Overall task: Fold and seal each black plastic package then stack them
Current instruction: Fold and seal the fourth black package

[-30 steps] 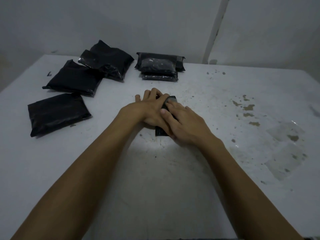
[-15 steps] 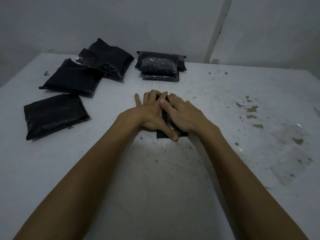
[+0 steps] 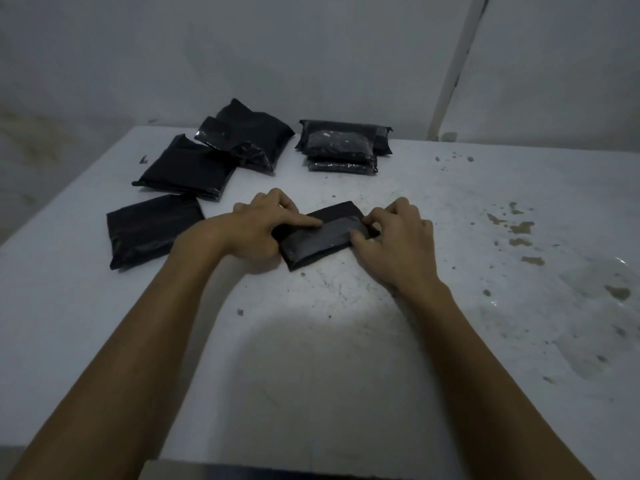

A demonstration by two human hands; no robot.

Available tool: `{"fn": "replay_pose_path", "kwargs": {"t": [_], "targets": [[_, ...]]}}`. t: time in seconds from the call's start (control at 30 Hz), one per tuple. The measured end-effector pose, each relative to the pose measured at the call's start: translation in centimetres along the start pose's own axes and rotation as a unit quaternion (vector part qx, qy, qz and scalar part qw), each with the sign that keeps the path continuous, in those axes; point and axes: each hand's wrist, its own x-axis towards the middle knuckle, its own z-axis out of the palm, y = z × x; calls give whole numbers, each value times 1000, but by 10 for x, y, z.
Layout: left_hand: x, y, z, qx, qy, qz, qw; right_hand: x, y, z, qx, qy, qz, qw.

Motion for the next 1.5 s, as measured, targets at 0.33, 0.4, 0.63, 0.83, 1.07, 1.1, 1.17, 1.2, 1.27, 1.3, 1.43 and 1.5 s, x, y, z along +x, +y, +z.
{"fn": "replay_pose_path", "kwargs": {"t": [0.33,0.4,0.63,0.83,1.07,1.1,1.17,1.2,1.27,1.3,1.43,1.5], "targets": [[12,43,88,42,230,25,972,-15,-19,2,39,39,-116,992],[16,34,84,34,186,27,982,-18,-21,8,21,-55,-172,983],[12,31,80,104,156,4,982,-17,-17,13,-20,-205,-123,971],[3,29,81,114,120,-43,985,-20,-14,9,-40,-218,-112,969],[-12,25,76,104,85,-90,987,-22,-17,5,-28,-230,-100,968],[-15,25,75,114,79,-102,985,-23,-17,4,-25,-231,-99,968],[-19,25,74,129,128,-96,979,-24,-17,5,-25,-227,-102,968],[-20,26,72,118,198,-66,971,-24,-16,5,-26,-222,-103,969],[-16,28,65,60,364,29,929,-24,-15,7,-27,-216,-106,970],[-12,30,61,31,416,67,906,-24,-15,8,-29,-216,-107,970],[12,35,45,-20,326,101,940,-23,-14,7,-30,-218,-108,969],[21,27,47,-44,292,98,950,-22,-13,7,-32,-220,-107,969]]}}
